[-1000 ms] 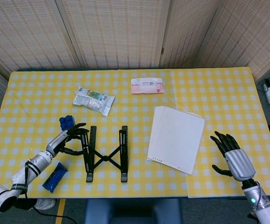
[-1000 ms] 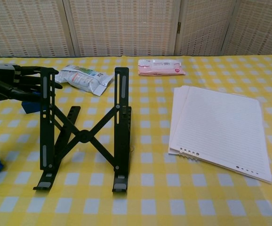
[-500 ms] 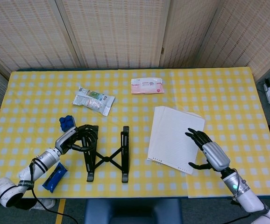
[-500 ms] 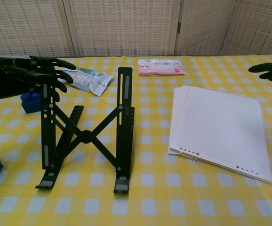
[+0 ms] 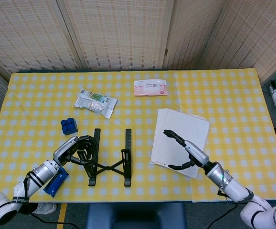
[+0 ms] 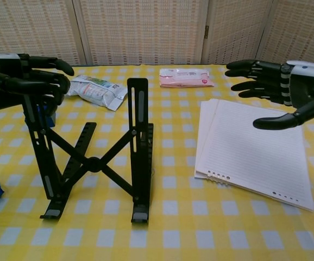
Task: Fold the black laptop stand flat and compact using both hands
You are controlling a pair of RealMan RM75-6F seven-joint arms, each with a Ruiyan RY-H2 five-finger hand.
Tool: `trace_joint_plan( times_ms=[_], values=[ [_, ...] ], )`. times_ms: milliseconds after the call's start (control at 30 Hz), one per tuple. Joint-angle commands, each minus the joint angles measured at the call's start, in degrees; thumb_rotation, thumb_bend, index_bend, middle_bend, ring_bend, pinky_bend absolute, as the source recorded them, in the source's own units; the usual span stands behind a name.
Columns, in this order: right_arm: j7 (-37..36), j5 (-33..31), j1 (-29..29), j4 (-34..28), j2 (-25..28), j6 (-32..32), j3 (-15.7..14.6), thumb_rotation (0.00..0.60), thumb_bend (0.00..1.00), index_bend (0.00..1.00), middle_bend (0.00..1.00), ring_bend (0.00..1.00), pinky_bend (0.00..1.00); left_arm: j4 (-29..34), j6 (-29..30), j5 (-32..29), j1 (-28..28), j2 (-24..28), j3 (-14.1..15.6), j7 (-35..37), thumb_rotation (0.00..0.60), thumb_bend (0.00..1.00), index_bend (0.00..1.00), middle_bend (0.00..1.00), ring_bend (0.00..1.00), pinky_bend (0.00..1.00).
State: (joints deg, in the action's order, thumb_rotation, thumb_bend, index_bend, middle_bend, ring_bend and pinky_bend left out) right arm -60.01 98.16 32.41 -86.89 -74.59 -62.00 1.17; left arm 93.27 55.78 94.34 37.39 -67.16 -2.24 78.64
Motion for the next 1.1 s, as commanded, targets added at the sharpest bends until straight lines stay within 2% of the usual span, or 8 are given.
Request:
trace_joint_plan(
  times_ms=[33, 267, 533, 700, 1100],
  values=[
    [-7.0, 1.3, 3.7, 0.3, -1.3, 1.0, -0.1, 0.6, 0.25, 0.0, 0.05, 0.08, 0.0, 1.6, 2.4, 2.2, -0.6, 1.0, 1.5, -1.2, 0.6, 0.21, 0.45, 0.56, 0.54, 0.6],
    [-12.9, 2.7, 6.5, 0.5, -2.3, 0.8, -1.1, 0.6, 0.25, 0.0, 0.05, 0.09, 0.0, 3.4, 5.7, 5.8, -1.1, 2.4, 4.1, -2.1, 0.6, 0.21, 0.45, 0.56, 0.54, 0.61],
    [-19.7, 4.7, 8.9, 1.1, -3.0, -1.1, -3.3, 0.6, 0.25, 0.0, 0.05, 0.1, 0.0, 5.5, 9.2, 12.1, -1.3, 4.2, 9.3, -3.4, 0.6, 0.21, 0.45, 0.56, 0.54, 0.63],
    [-24.9, 5.7, 10.1, 1.9, -4.5, -2.3, -4.9, 0.6, 0.25, 0.0, 0.06, 0.12, 0.0, 6.4, 10.5, 13.6, -1.0, 4.7, 11.0, -4.1, 0.6, 0.21, 0.45, 0.57, 0.54, 0.63],
    [-41.7, 9.2, 15.3, 10.9, -12.6, -5.3, -8.0, 0.6, 0.25, 0.0, 0.12, 0.19, 0.02, 8.5, 11.2, 13.5, 0.2, 5.1, 13.1, -6.3, 0.6, 0.21, 0.43, 0.57, 0.54, 0.63]
  ],
)
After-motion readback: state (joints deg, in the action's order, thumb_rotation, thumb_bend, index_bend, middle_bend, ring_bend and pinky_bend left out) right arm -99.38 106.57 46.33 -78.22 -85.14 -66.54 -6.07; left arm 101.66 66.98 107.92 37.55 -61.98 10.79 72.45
